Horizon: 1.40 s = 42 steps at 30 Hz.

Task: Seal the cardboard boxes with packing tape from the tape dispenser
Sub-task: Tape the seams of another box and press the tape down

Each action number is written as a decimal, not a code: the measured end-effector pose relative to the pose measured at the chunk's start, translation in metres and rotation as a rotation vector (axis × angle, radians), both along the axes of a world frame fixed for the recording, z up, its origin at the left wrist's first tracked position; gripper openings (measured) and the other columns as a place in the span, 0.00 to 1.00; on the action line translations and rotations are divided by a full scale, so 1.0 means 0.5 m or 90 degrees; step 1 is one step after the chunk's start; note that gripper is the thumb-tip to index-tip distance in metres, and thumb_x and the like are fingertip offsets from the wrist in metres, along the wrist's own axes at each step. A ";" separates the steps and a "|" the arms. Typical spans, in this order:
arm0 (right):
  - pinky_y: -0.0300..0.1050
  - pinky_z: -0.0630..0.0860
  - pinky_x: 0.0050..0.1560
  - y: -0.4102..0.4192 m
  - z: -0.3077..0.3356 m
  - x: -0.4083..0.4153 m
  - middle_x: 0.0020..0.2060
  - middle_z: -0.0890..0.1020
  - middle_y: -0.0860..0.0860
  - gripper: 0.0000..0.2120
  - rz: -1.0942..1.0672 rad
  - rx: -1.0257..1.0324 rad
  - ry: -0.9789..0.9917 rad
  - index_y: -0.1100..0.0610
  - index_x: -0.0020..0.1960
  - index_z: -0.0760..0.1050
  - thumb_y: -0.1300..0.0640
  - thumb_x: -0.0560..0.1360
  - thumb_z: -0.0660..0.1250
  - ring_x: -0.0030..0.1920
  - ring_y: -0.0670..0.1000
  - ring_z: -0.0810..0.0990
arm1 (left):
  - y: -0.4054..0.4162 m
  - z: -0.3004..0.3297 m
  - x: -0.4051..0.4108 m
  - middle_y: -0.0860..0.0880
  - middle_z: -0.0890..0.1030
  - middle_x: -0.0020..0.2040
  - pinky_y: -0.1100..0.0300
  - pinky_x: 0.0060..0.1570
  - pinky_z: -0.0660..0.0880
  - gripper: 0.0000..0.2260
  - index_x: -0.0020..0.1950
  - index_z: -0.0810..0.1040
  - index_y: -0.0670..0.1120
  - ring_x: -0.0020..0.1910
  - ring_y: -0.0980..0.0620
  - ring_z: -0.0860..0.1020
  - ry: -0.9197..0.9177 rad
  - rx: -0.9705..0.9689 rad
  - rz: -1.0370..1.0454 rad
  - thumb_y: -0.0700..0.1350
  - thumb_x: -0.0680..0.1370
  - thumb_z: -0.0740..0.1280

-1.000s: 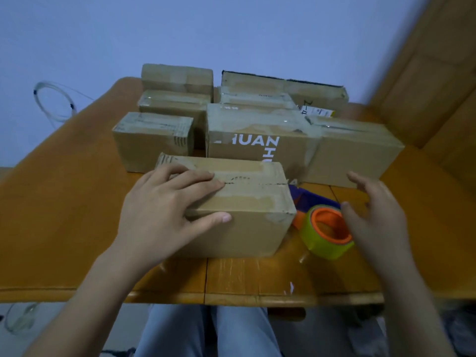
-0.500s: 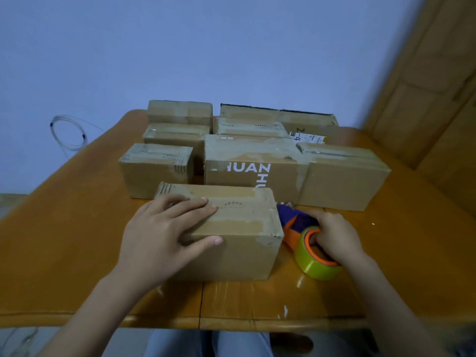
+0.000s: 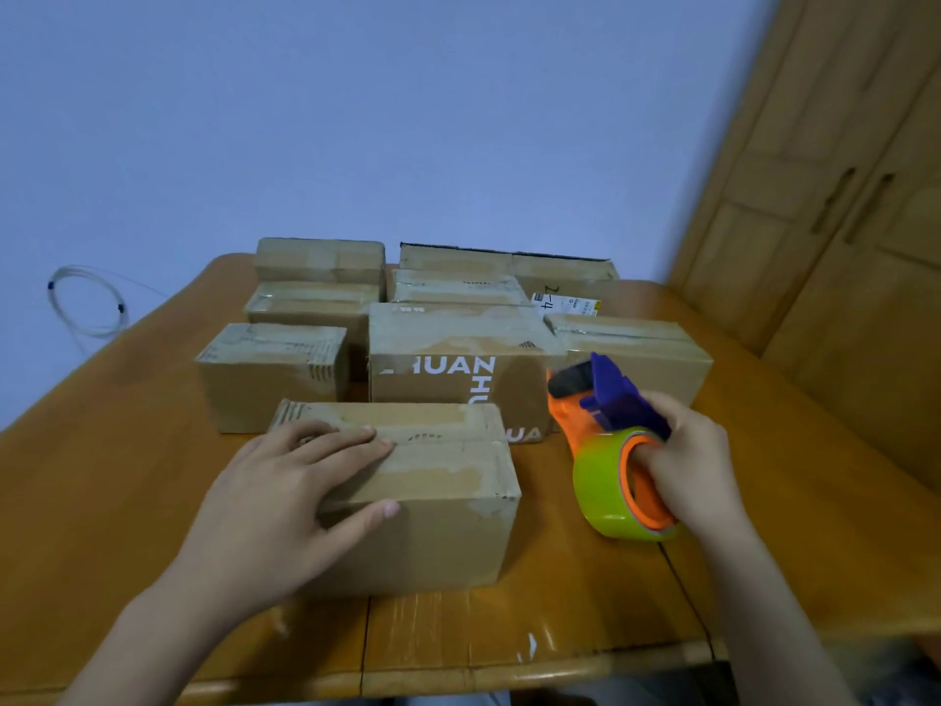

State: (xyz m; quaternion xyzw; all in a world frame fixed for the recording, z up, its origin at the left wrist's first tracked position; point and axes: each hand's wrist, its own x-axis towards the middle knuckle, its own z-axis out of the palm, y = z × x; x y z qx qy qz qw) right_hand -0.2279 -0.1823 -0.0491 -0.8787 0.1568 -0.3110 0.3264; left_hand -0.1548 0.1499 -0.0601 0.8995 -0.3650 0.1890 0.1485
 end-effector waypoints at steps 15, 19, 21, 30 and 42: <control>0.34 0.70 0.57 0.124 0.132 0.008 0.48 0.83 0.50 0.28 0.148 -0.296 -0.273 0.58 0.51 0.83 0.71 0.54 0.59 0.52 0.47 0.77 | -0.119 0.164 -0.049 0.42 0.83 0.39 0.59 0.35 0.75 0.34 0.44 0.80 0.39 0.34 0.49 0.79 0.757 -0.530 -0.154 0.68 0.69 0.53; 0.46 0.72 0.53 0.138 0.141 0.012 0.48 0.83 0.50 0.29 0.168 -0.347 -0.296 0.59 0.50 0.82 0.72 0.53 0.59 0.52 0.50 0.77 | -0.114 0.164 -0.049 0.44 0.83 0.39 0.60 0.35 0.77 0.29 0.53 0.79 0.37 0.35 0.52 0.79 0.792 -0.571 -0.213 0.62 0.71 0.59; 0.47 0.72 0.52 0.140 0.144 0.014 0.49 0.83 0.49 0.29 0.166 -0.375 -0.295 0.57 0.50 0.82 0.71 0.54 0.59 0.52 0.50 0.77 | -0.106 0.161 -0.047 0.46 0.82 0.39 0.61 0.35 0.77 0.23 0.52 0.79 0.40 0.35 0.54 0.79 0.811 -0.587 -0.240 0.58 0.72 0.60; 0.44 0.69 0.51 0.147 0.154 0.031 0.51 0.83 0.53 0.21 0.196 -0.570 -0.283 0.58 0.55 0.82 0.63 0.68 0.56 0.54 0.52 0.76 | -0.064 0.149 -0.014 0.43 0.81 0.36 0.60 0.32 0.77 0.11 0.46 0.81 0.38 0.33 0.51 0.78 0.878 -0.587 -0.159 0.45 0.76 0.65; 0.55 0.81 0.49 0.136 0.152 0.060 0.65 0.76 0.52 0.24 0.376 -0.650 -0.167 0.50 0.69 0.69 0.62 0.74 0.62 0.61 0.58 0.77 | -0.030 0.188 0.018 0.38 0.82 0.33 0.61 0.29 0.75 0.15 0.38 0.78 0.36 0.28 0.48 0.79 0.732 -0.477 0.008 0.33 0.80 0.56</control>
